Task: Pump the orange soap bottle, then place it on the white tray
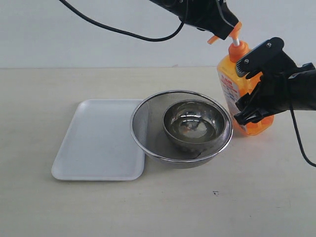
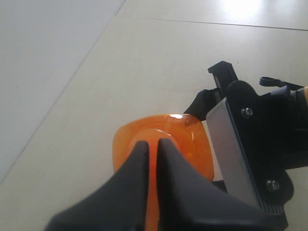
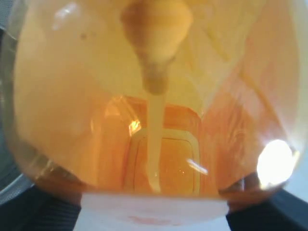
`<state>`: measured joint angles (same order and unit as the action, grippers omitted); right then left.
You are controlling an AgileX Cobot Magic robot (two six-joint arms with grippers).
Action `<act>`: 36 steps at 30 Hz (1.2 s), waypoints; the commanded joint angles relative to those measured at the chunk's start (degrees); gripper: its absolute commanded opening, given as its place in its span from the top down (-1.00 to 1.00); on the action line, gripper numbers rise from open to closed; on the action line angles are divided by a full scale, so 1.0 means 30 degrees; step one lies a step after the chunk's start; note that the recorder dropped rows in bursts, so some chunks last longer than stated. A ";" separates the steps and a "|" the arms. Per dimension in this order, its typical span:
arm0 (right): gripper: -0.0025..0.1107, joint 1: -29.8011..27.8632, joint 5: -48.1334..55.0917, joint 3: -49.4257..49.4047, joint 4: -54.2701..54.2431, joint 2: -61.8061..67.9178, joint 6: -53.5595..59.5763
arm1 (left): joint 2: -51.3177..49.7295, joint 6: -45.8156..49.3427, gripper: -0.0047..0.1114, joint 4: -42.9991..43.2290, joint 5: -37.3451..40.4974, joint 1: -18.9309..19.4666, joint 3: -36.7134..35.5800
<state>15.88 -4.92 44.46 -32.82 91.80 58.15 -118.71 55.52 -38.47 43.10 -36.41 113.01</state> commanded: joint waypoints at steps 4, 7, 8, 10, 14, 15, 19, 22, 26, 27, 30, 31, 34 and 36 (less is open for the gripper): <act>0.96 0.0027 -0.0036 0.0113 0.0054 -0.0291 -0.0233 | -0.0863 -0.0186 0.84 0.1115 0.1582 -0.0098 -0.0658; 0.96 0.0027 -0.0036 0.0113 0.0054 -0.0291 -0.0233 | -0.0863 -0.0186 0.84 0.1115 0.1582 -0.0098 -0.0658; 0.96 0.0027 -0.0036 0.0113 0.0054 -0.0291 -0.0233 | -0.0863 -0.0186 0.84 0.1115 0.1541 -0.0098 -0.0658; 0.96 0.0027 -0.0036 0.0113 0.0054 -0.0291 -0.0233 | -0.0606 -0.0186 0.84 0.1156 0.1198 -0.0098 -0.0658; 0.96 0.0027 -0.0036 0.0113 0.0054 -0.0291 -0.0233 | 0.0437 0.0082 0.84 0.1188 0.0368 -0.0098 -0.0658; 0.96 0.0027 -0.0065 0.0113 0.0054 -0.0291 -0.0233 | 0.0845 0.0082 0.84 0.1188 0.0148 -0.0098 -0.0658; 0.96 0.0027 -0.0065 0.0113 0.0054 -0.0291 -0.0233 | 0.2744 0.0082 0.84 0.1969 -0.0215 -0.0061 -0.0658; 0.96 0.0027 -0.0140 0.0113 0.0054 -0.0291 -0.0233 | 0.4206 -0.0112 0.84 0.2550 -0.0253 -0.0061 -0.0658; 0.96 0.0027 -0.0190 0.0113 0.0054 -0.0291 -0.0233 | 0.6188 -0.0824 0.84 0.3836 -0.0384 -0.0061 -0.0658; 0.96 0.0027 -0.0272 0.0113 0.0054 -0.0291 -0.0233 | 0.6831 -0.1134 0.84 0.4220 -0.0384 -0.0061 -0.0658; 0.96 0.0027 -0.0272 0.0113 0.0054 -0.0291 -0.0233 | 0.8262 -0.2832 0.84 0.6102 -0.0434 -0.0061 -0.0658; 0.96 0.0027 -0.0272 0.0113 0.0054 -0.0291 -0.0233 | 0.8706 -0.3630 0.84 0.6803 -0.0434 -0.0061 -0.0658; 0.96 0.0027 -0.0315 0.0113 0.0054 -0.0291 -0.0233 | 0.9737 -0.5741 0.84 0.9281 -0.0088 -0.0061 -0.0658; 0.96 0.0027 -0.0354 0.0113 0.0054 -0.0291 -0.0233 | 1.0220 -0.6789 0.84 1.0544 0.0379 -0.0061 -0.0658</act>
<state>15.99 -4.81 44.46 -32.55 91.80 57.63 -90.09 40.95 -12.92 42.29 -36.41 110.90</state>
